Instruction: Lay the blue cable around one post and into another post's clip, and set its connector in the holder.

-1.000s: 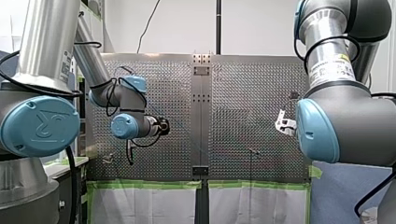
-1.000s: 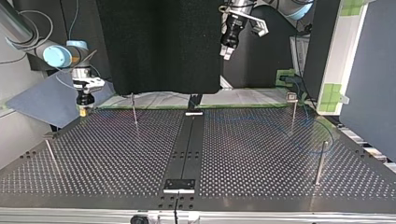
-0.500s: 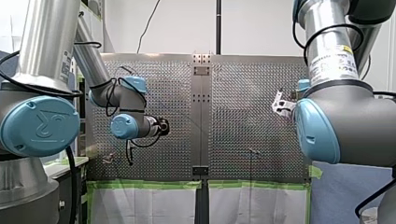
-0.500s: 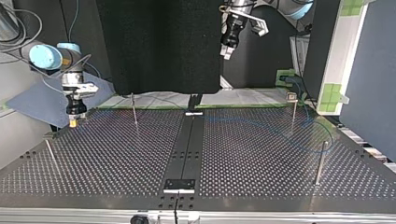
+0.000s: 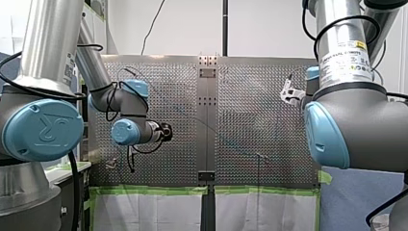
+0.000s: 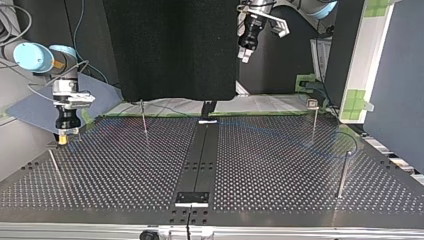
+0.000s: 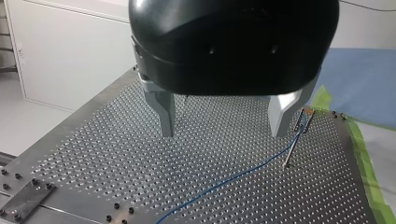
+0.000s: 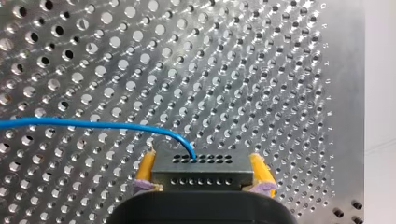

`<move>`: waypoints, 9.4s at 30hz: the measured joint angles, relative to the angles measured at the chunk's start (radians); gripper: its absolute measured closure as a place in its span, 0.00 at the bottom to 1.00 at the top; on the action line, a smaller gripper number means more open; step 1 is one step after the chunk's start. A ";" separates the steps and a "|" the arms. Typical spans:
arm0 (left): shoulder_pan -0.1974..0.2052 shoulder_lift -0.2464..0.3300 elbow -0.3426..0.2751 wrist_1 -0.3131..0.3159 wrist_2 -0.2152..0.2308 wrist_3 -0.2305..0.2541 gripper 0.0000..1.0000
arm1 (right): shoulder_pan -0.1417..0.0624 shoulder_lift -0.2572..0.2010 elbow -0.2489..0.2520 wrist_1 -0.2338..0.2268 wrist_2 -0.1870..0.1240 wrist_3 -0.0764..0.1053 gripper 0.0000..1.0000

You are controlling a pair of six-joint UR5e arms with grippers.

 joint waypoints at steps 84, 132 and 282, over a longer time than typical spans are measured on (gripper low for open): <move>0.053 0.000 -0.003 -0.066 0.023 0.006 0.01 | -0.084 -0.013 -0.027 0.201 0.035 -0.169 0.98; 0.077 0.000 -0.013 -0.067 0.030 0.009 0.01 | -0.115 -0.014 -0.105 0.395 -0.055 -0.290 0.98; 0.082 -0.056 0.004 -0.047 0.030 0.012 0.01 | -0.121 0.070 -0.224 0.401 -0.132 -0.294 0.98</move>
